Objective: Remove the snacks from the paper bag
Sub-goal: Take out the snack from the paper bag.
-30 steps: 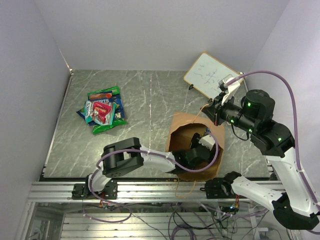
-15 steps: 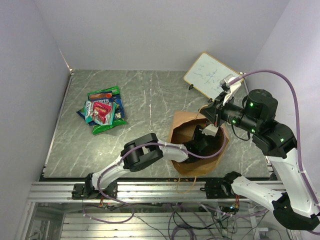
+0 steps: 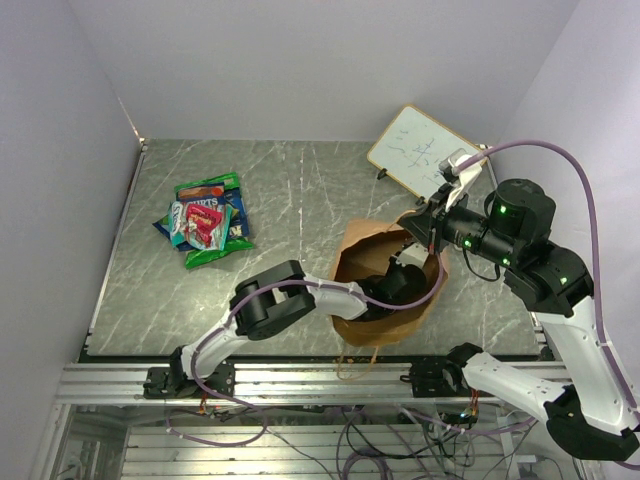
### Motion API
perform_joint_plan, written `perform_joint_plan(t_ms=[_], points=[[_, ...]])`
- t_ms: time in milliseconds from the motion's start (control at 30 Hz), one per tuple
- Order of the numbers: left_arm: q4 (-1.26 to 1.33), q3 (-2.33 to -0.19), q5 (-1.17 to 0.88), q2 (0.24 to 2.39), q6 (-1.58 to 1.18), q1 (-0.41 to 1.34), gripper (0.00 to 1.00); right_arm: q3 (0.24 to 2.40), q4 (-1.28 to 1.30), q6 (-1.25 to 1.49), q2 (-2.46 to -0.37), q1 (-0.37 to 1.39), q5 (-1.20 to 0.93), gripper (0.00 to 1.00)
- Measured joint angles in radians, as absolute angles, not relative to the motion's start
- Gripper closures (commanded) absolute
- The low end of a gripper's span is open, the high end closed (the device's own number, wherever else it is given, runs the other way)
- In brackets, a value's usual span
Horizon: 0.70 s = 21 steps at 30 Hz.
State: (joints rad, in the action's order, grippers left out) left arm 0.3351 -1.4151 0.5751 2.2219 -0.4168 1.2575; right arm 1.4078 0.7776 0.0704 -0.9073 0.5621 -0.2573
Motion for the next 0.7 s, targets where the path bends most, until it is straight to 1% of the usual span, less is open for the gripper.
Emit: perform_joint_plan(t_ms=[333, 533, 700], points=[[0.181, -1.256, 0.375, 1.929, -0.515, 1.257, 0.86, 1.31, 0.719, 0.049, -0.842, 0.562, -0.228, 1.0], [0.011, -1.189, 0.316, 1.781, -0.506, 1.259, 0.89, 1.256, 0.674, 0.037, -0.788, 0.562, -0.194, 1.0], [-0.116, -1.151, 0.276, 1.614, -0.49, 1.259, 0.9, 1.211, 0.643, 0.032, -0.763, 0.562, -0.158, 1.0]])
